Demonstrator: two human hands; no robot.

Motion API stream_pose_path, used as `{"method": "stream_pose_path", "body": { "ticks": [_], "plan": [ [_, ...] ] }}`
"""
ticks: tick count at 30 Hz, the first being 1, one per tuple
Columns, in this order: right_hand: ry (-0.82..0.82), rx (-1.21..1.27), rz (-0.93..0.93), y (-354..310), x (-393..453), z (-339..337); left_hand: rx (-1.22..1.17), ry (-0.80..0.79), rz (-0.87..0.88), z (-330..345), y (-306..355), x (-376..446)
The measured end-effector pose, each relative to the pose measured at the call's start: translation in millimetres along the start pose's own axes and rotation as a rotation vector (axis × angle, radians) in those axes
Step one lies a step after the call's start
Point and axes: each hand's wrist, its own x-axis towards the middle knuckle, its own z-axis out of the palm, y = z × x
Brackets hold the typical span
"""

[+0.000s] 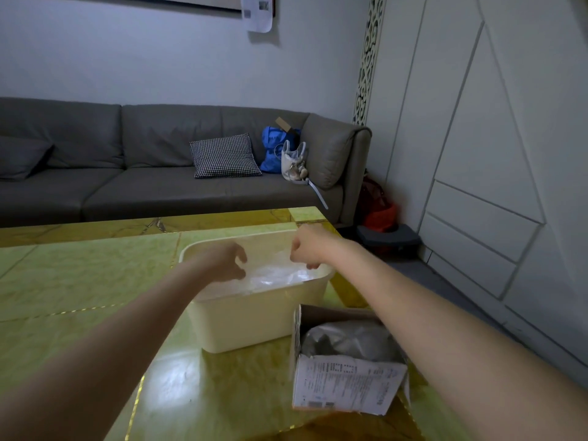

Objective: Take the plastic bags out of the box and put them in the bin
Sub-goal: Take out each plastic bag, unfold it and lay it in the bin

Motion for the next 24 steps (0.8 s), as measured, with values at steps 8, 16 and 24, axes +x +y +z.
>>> {"method": "stream_pose_path", "body": {
  "ticks": [8,16,24],
  "plan": [
    [-0.172,-0.071,0.044,16.9,-80.5,-19.8,-0.247,0.126,0.442,-4.5,70.1,-56.1],
    [-0.102,-0.271,0.092,29.0,-119.2,25.9,0.312,-0.093,0.447,35.6,91.1,-83.5],
    [0.0,-0.157,0.053,30.0,-123.8,29.1,0.251,0.113,0.426,45.4,90.8,-88.1]
  ]
}}
